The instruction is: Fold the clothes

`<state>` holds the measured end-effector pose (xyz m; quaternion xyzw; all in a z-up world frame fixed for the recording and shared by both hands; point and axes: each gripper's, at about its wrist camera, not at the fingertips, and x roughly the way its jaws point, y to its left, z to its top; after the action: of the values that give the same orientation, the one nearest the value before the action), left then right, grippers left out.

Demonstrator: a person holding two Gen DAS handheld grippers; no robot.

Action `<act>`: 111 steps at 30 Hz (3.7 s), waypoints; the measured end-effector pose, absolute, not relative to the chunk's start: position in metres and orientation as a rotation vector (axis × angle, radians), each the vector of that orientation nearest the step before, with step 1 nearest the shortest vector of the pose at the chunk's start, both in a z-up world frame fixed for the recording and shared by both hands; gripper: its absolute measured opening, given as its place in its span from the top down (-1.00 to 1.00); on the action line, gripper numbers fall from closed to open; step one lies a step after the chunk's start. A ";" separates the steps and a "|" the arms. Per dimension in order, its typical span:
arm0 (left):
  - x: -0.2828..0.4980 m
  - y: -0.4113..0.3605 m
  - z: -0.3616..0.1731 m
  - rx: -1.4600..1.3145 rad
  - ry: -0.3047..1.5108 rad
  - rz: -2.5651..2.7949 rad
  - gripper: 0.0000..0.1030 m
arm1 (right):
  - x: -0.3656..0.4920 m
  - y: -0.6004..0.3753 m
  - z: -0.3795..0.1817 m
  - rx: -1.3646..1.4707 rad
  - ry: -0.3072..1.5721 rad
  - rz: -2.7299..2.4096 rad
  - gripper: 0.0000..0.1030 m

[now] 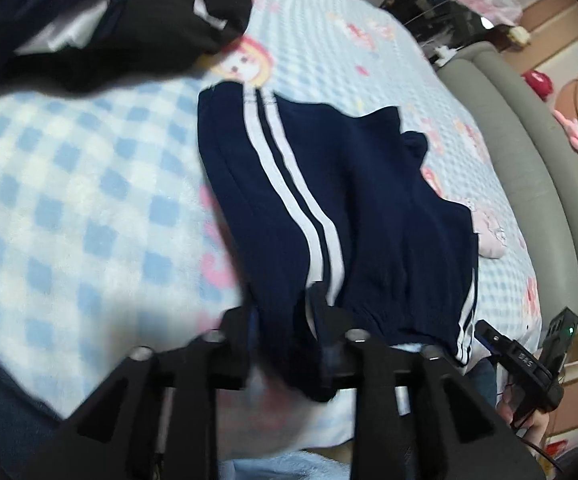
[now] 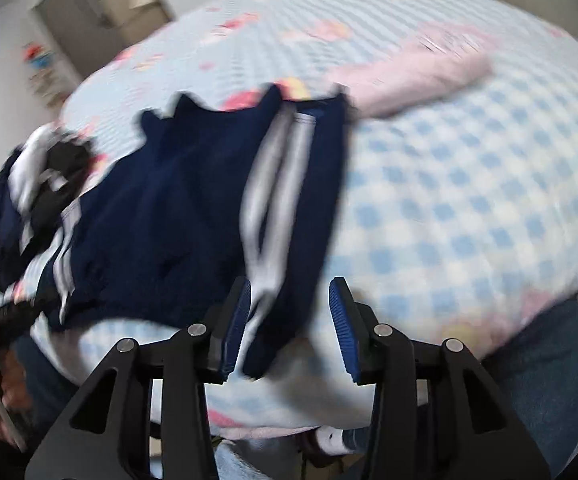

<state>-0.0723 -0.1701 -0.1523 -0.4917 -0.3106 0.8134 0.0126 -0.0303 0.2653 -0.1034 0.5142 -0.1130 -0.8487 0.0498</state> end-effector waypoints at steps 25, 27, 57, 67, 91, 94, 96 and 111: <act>-0.088 -0.168 -0.116 -1.439 -0.818 2.843 0.92 | -0.052 0.256 -0.089 1.413 -0.262 -2.635 0.89; -0.089 -0.174 -0.136 -1.541 -0.828 2.778 0.92 | -0.046 0.260 -0.098 1.439 -0.244 -2.637 0.89; -0.053 -0.085 -0.133 -1.380 -0.454 2.626 -0.13 | -0.008 0.224 -0.113 1.383 -0.343 -2.496 0.50; -0.055 -0.064 -0.139 -1.402 -0.309 2.602 0.63 | -0.006 0.223 -0.131 1.429 -0.384 -2.425 0.50; -0.134 -0.056 -0.099 -1.317 -0.363 2.528 0.44 | -0.067 0.295 -0.073 1.295 -0.403 -2.660 0.34; -0.169 -0.045 -0.104 -1.342 -0.335 2.537 0.44 | -0.090 0.296 -0.082 1.334 -0.375 -2.646 0.33; -0.193 -0.038 -0.106 -1.358 -0.316 2.543 0.43 | -0.105 0.296 -0.089 1.361 -0.356 -2.636 0.26; -0.285 0.004 -0.161 -1.503 -0.205 2.517 0.30 | -0.152 0.299 -0.127 1.483 -0.147 -2.680 0.40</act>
<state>-0.2851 0.0043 -0.1613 -0.5087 -0.0692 0.8522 0.1012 -0.1520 0.2986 -0.1271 0.4833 -0.0481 -0.8733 0.0378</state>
